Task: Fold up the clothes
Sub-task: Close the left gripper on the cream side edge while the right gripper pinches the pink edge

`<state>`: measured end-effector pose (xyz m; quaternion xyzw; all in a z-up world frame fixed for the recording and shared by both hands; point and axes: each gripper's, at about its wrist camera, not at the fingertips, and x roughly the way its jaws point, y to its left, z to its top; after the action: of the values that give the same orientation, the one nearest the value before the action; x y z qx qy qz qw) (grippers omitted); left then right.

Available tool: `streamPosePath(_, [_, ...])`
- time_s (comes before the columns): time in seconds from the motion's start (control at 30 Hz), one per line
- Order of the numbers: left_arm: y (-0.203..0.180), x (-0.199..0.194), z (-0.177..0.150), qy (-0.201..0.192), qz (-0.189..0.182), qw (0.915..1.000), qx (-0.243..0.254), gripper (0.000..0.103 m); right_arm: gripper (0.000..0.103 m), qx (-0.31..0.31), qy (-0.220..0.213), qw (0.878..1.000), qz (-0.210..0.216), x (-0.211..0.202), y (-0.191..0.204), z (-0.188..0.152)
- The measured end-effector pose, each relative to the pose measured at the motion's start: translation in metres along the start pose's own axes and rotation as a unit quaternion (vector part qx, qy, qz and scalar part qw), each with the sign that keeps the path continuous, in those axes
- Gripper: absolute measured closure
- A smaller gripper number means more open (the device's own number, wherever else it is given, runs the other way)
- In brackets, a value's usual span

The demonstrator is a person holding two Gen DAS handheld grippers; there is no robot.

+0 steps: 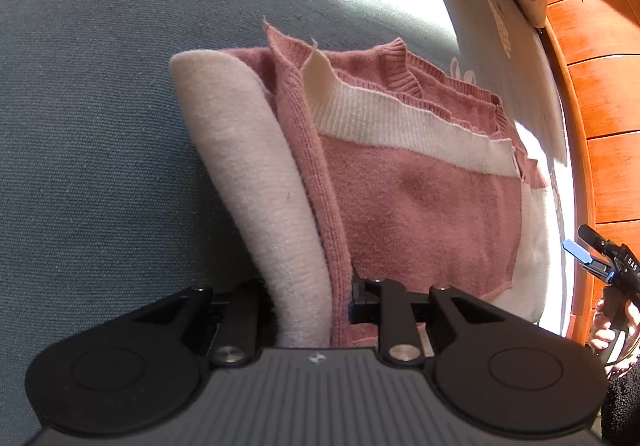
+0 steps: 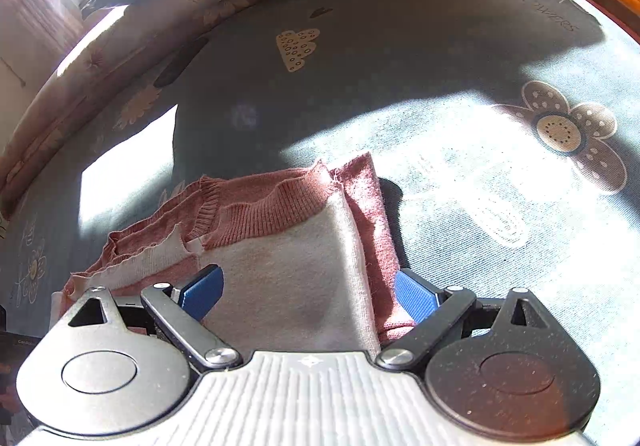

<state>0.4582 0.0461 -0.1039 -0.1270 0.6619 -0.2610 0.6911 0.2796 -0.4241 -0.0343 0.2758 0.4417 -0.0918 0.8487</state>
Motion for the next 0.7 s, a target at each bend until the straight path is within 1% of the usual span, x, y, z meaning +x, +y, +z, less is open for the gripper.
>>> streamPosePath(0.13, [-0.006, 0.001, -0.003, -0.008, 0.016, 0.9998, -0.005, 0.079, 0.007, 0.035, 0.014, 0.998, 0.044, 0.019, -0.038, 0.012])
streamPosePath(0.17, [-0.005, 0.000, -0.005, -0.011, 0.018, 0.9997, -0.010, 0.079, 0.007, 0.047, 0.025, 0.996, 0.066, 0.026, -0.047, 0.015])
streamPosePath(0.23, [-0.007, 0.000, -0.006, -0.015, 0.025, 0.9994, -0.017, 0.079, 0.007, 0.074, 0.038, 0.992, 0.092, 0.039, -0.062, 0.019])
streamPosePath(0.3, [-0.011, 0.000, -0.006, -0.017, 0.035, 0.9991, -0.019, 0.079, 0.007, 0.100, 0.065, 0.984, 0.135, 0.054, -0.075, 0.023])
streamPosePath(0.33, [-0.012, 0.000, -0.005, -0.017, 0.039, 0.9989, -0.019, 0.079, 0.007, 0.110, 0.065, 0.981, 0.145, 0.058, -0.081, 0.025])
streamPosePath(0.4, [-0.014, 0.001, -0.004, -0.017, 0.045, 0.9986, -0.023, 0.079, 0.006, 0.121, 0.069, 0.974, 0.178, 0.066, -0.088, 0.030])
streamPosePath(0.53, [-0.014, 0.002, -0.004, -0.019, 0.050, 0.9980, -0.035, 0.079, 0.006, 0.125, 0.070, 0.966, 0.215, 0.087, -0.091, 0.046])
streamPosePath(0.63, [-0.016, 0.003, -0.004, -0.020, 0.056, 0.9974, -0.041, 0.079, 0.000, 0.127, 0.079, 0.957, 0.247, 0.104, -0.088, 0.060])
streamPosePath(0.7, [-0.017, 0.003, -0.004, -0.021, 0.059, 0.9970, -0.045, 0.079, 0.000, 0.124, 0.089, 0.953, 0.263, 0.112, -0.085, 0.065])
